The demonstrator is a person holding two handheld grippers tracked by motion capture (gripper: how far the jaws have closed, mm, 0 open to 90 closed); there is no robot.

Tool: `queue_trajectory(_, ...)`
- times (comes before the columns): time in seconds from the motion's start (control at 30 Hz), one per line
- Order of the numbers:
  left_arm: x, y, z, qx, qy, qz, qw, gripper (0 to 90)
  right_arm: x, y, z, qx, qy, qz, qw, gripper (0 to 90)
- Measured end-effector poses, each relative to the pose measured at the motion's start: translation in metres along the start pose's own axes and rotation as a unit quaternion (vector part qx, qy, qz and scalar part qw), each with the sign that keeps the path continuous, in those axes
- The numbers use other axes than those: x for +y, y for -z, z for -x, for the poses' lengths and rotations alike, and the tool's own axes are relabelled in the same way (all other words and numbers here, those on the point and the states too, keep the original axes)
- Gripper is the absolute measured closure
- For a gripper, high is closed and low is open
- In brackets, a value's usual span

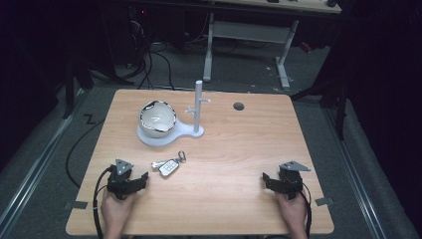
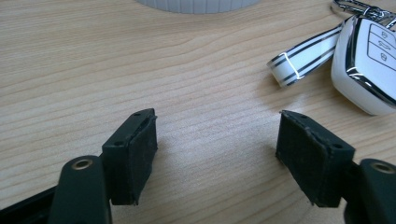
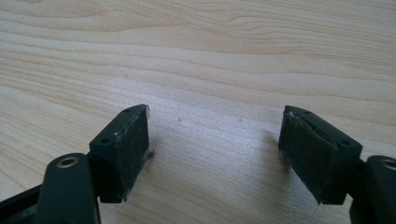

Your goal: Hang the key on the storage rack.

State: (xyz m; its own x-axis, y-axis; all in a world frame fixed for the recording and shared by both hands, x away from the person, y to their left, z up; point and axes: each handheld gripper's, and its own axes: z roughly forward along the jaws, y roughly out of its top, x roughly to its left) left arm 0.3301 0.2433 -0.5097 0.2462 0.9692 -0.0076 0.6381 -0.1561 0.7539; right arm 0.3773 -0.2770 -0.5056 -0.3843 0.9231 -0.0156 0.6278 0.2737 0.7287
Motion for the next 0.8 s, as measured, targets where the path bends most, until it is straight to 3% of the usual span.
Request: queue_trajectory(0.8, 0.0003, -0.0003, 0.0003, -0.005, -0.003, 0.0, 1.0, 29.0, 0.0004, -0.0004, 0.0, -0.004, -0.004, 0.0, 1.0, 24.5)
